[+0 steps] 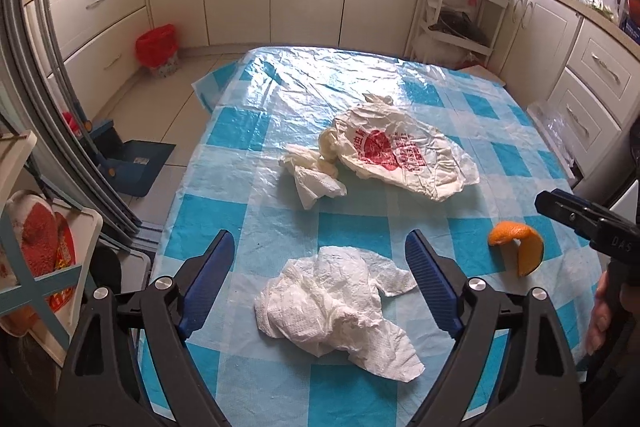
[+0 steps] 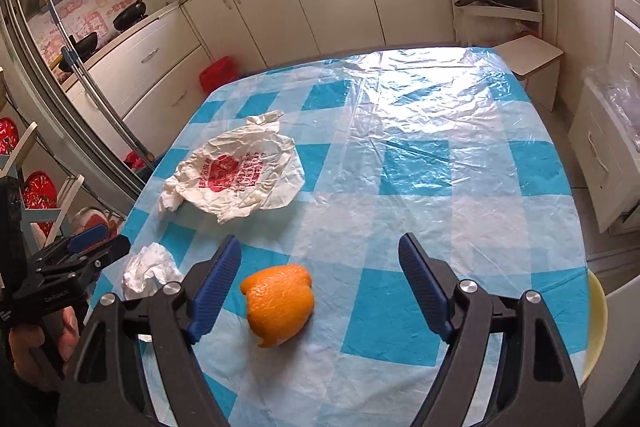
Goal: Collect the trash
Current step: 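Open both tools, releasing the tissue and peel back onto the table, then move the open right tool toward the orange peel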
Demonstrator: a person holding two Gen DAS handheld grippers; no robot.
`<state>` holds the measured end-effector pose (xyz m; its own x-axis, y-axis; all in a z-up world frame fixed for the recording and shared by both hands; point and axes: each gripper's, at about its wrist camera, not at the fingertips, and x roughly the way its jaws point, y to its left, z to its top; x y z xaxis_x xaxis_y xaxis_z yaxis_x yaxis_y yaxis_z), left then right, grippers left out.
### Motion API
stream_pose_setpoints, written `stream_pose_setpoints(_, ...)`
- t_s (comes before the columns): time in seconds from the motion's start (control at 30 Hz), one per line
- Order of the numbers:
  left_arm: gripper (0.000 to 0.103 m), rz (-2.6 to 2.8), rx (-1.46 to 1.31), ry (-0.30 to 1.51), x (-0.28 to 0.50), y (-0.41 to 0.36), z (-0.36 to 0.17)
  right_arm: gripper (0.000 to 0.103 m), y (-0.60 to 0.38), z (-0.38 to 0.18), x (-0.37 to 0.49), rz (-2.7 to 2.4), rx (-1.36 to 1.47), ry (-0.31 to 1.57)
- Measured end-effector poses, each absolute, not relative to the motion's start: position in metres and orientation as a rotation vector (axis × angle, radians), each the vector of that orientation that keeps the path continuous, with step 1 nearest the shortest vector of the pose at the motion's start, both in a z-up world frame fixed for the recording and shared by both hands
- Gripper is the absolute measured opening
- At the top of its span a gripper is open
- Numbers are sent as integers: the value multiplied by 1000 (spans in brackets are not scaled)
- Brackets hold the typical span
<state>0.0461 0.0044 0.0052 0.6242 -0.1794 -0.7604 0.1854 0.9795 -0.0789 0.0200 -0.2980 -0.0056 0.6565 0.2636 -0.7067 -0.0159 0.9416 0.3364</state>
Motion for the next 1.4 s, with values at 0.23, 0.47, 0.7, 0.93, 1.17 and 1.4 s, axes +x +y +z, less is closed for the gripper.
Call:
stream_pose_setpoints(0.23,88,-235,-66,815,28,19,29,78,-295,1,11,144,315,814)
stream_pose_setpoints(0.47,90,-226,-110,794,23,25,35,81,-290,11,3,140,258,760)
stream_pose_setpoints(0.7,91,-221,-96,819,32,16,23,82,-287,13,6,155,259,743)
stream_pose_setpoints(0.93,91,-217,-88,836,40,9,15,85,-287,7,10,150,234,744)
stream_pose_setpoints(1.17,91,-221,-115,852,43,12,12,85,-284,8,11,157,238,752)
stream_pose_setpoints(1.4,91,-221,-130,835,36,18,21,85,-273,17,5,178,201,736)
